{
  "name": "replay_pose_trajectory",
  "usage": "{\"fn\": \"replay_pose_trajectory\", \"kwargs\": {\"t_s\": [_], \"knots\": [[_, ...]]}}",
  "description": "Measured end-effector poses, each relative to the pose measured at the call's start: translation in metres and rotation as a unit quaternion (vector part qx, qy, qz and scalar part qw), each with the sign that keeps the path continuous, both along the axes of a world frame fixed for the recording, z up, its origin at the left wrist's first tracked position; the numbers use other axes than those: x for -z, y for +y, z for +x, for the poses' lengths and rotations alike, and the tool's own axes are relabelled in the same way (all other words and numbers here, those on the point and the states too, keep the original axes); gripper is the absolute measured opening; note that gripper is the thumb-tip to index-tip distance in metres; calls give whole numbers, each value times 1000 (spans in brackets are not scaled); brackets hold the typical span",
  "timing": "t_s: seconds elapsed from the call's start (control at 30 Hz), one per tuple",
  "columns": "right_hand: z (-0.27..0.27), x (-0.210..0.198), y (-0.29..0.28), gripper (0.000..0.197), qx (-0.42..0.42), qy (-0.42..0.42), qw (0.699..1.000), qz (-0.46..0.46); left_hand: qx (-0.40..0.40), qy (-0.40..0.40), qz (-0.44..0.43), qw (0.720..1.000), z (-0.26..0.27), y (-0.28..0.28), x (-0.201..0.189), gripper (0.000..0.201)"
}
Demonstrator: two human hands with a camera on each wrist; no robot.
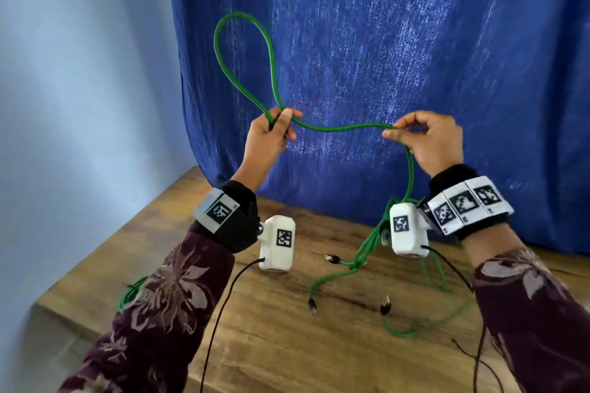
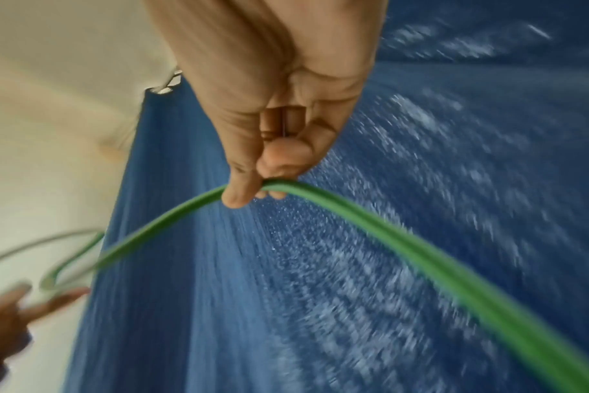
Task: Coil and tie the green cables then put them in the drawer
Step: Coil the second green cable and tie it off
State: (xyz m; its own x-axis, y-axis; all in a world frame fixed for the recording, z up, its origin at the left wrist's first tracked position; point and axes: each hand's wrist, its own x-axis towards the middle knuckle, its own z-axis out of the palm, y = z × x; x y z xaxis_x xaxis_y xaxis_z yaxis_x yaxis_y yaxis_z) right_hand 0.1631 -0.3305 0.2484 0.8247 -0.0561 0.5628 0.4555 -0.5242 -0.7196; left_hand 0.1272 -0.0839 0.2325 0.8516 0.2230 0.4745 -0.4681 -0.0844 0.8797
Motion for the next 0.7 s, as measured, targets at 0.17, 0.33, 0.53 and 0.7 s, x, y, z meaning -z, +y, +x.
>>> {"fn": "replay_pose_trajectory", "kwargs": {"t_s": [0.17,0.33,0.53,0.7], "knots": [[-2,-14,-2,9,-64,2,998,2,-8,59,-37,998,3,-9,8,23],[-13,-36,-13,19,-186,5,961,203,-24,91,-88,992,2,-16,11,32],[-20,-43,-8,18,-186,-27,960,206,44,135,123,982,-2,-33,23,24],[-24,-36,15,19,-189,-28,956,222,74,231,345,907,-3,-61,49,59]]}}
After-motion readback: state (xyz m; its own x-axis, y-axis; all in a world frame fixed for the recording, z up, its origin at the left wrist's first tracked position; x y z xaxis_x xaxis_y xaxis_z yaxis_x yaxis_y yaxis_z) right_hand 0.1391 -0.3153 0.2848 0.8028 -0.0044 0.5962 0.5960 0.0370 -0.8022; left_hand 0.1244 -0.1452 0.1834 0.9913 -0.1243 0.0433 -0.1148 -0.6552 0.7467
